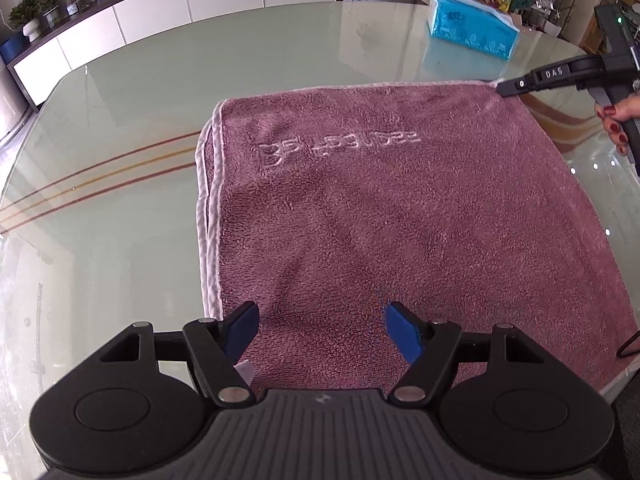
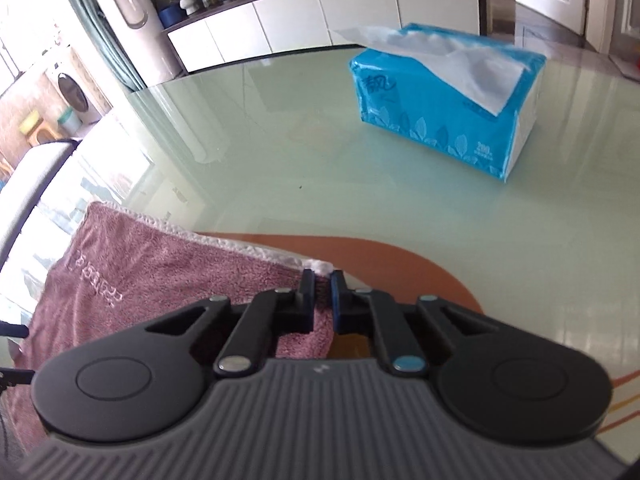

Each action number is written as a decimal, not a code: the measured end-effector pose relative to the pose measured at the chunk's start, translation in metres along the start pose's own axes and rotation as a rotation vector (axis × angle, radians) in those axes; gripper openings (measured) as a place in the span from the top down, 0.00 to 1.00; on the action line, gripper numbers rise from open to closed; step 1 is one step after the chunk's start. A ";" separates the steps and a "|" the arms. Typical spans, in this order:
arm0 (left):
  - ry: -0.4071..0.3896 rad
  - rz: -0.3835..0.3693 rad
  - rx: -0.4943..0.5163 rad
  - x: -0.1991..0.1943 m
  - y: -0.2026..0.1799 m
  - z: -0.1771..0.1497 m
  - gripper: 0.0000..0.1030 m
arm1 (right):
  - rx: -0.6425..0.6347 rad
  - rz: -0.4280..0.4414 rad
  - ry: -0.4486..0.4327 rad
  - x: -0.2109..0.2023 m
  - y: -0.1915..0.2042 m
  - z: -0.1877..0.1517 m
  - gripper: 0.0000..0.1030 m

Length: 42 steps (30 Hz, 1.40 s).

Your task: Fold towel

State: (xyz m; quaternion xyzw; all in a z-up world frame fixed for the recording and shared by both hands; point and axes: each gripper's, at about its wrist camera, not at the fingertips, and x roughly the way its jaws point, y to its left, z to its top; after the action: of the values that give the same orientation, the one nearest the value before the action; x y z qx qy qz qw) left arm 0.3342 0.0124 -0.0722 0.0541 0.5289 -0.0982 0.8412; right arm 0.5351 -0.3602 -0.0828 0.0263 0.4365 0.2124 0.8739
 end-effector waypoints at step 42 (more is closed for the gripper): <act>-0.003 -0.071 -0.215 -0.020 0.036 -0.047 0.22 | -0.542 0.211 0.087 -0.163 0.157 -0.161 0.94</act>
State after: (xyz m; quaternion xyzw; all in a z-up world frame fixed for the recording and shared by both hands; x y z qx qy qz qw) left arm 0.2921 0.0594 -0.0749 -0.0554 0.5368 -0.0707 0.8389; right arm 0.2693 -0.3048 -0.0235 -0.1720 0.3956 0.4119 0.8027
